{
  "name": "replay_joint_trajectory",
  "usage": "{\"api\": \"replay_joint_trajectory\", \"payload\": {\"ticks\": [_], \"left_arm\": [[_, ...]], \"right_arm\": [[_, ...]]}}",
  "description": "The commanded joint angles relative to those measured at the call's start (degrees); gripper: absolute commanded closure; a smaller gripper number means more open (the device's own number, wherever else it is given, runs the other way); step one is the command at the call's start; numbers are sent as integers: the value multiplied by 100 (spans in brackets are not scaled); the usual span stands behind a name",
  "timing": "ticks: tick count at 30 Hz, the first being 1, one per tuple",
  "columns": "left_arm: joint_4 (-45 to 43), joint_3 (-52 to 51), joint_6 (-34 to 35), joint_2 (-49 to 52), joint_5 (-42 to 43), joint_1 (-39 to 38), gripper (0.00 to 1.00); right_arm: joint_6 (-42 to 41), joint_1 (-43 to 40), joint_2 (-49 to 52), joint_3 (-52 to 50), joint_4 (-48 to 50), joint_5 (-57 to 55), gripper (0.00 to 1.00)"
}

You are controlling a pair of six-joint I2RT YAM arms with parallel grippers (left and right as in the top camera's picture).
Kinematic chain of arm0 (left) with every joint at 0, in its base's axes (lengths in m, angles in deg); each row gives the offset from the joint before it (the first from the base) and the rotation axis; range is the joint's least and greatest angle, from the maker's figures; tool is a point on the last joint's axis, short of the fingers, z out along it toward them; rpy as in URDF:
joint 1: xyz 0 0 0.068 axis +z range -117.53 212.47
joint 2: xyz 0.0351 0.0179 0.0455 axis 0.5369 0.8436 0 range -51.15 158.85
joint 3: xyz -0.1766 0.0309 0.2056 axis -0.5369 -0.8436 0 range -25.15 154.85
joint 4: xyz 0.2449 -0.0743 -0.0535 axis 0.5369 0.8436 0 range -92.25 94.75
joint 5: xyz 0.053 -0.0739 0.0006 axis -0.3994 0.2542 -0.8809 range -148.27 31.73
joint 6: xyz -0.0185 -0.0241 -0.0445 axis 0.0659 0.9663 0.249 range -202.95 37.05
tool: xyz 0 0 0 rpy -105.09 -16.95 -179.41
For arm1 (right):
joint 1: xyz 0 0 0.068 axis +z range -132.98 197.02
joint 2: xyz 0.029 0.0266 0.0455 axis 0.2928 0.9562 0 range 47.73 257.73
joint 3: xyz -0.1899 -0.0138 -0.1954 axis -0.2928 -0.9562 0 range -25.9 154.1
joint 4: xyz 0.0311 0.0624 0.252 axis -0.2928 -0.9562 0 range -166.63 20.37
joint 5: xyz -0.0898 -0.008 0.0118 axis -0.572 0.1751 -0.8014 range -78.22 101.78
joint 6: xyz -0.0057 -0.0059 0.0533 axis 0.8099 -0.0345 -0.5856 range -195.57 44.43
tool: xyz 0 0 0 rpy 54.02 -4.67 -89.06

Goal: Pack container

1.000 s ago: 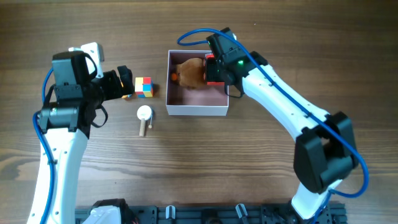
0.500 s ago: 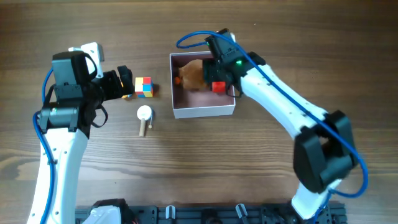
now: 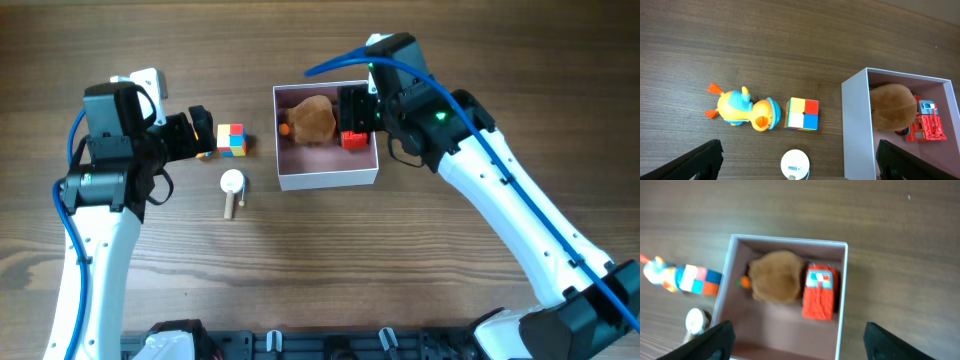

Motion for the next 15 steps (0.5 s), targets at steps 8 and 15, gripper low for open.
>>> {"api": "replay_joint_trajectory", "payload": {"ticks": [8,15], "left_arm": [[-37,131,326,0,684,35,0],[374,131,715,0,1386,35,0]], "right_arm": [[-227,-1882,-1360,63,-970,-57,1],[-269,-3676,-2033,63,-1550,352,0]]}}
